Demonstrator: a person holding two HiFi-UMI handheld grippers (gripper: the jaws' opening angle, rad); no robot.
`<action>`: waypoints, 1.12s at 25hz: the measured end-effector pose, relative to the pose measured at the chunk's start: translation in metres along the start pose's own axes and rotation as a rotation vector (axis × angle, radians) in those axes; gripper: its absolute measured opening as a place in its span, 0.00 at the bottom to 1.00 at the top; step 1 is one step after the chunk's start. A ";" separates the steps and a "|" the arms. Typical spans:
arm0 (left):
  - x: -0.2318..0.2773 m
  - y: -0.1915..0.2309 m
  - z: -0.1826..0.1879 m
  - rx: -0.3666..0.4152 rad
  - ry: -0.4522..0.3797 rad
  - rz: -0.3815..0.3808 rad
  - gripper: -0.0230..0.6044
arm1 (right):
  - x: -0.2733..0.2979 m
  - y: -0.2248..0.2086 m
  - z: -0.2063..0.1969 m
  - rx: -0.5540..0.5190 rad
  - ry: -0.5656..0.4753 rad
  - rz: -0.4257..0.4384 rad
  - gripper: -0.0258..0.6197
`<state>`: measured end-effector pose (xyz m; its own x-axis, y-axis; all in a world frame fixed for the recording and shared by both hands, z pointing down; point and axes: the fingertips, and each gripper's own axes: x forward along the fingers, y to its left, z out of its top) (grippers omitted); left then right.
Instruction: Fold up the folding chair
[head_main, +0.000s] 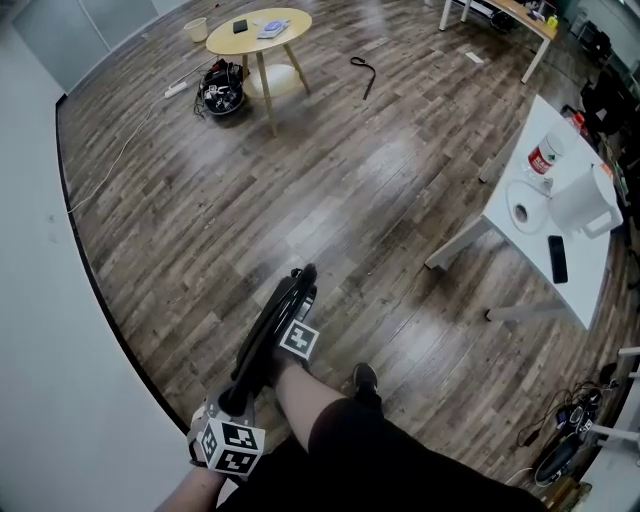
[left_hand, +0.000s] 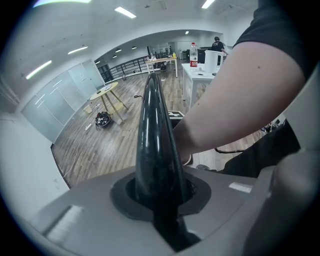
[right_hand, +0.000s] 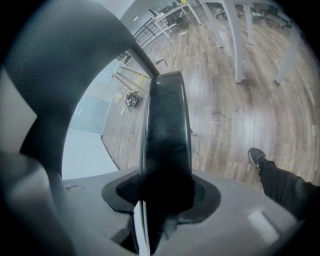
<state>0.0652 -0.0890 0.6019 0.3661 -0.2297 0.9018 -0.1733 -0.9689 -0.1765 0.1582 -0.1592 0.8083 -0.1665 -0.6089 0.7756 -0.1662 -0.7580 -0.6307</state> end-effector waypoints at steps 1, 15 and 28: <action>0.000 0.000 0.000 0.000 0.000 0.002 0.12 | 0.000 0.001 0.000 0.000 0.001 -0.002 0.31; 0.002 0.014 0.004 0.011 0.011 -0.001 0.14 | -0.001 0.003 0.005 -0.006 -0.008 0.030 0.33; 0.007 0.023 0.010 -0.010 -0.010 -0.021 0.14 | -0.016 -0.001 0.003 -0.068 0.010 0.063 0.39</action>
<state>0.0725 -0.1140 0.6003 0.3787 -0.2102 0.9013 -0.1749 -0.9726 -0.1533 0.1637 -0.1500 0.7967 -0.1884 -0.6525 0.7340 -0.2204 -0.7003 -0.6790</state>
